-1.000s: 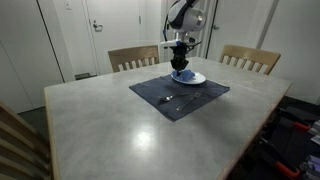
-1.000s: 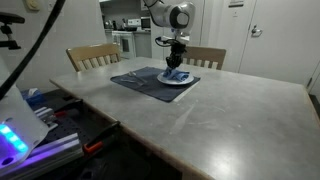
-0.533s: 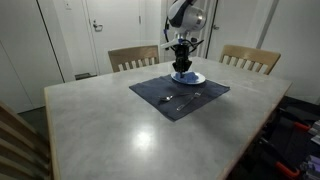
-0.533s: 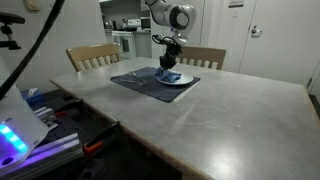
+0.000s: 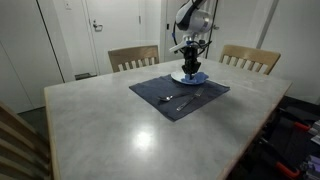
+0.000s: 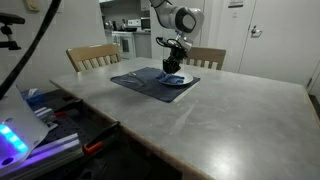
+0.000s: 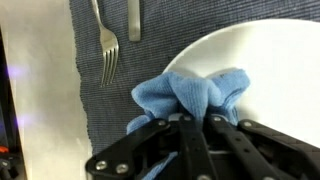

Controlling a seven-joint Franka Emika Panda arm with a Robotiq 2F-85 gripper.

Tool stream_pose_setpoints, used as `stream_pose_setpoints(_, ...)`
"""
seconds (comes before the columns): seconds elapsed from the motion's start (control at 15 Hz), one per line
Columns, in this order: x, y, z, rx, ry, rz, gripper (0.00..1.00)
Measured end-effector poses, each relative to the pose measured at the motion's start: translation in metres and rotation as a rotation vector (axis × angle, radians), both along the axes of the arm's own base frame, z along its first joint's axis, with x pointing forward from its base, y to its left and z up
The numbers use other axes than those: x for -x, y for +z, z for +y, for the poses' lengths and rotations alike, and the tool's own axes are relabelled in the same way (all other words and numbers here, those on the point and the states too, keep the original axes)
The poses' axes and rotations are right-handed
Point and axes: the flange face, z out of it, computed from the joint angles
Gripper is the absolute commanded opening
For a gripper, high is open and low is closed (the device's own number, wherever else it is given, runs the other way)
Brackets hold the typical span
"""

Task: Use the blue towel to wipe the plate

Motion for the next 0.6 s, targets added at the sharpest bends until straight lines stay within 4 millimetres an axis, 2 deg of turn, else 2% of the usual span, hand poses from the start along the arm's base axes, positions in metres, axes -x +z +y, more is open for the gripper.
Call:
stream_pose_setpoints(0.33,-0.003,0.003,-0.02,0.05,-0.029,-0.034,0.02)
stream_pose_setpoints(0.6,-0.016,0.009,-0.028,0.107,-0.084,-0.118,0.02)
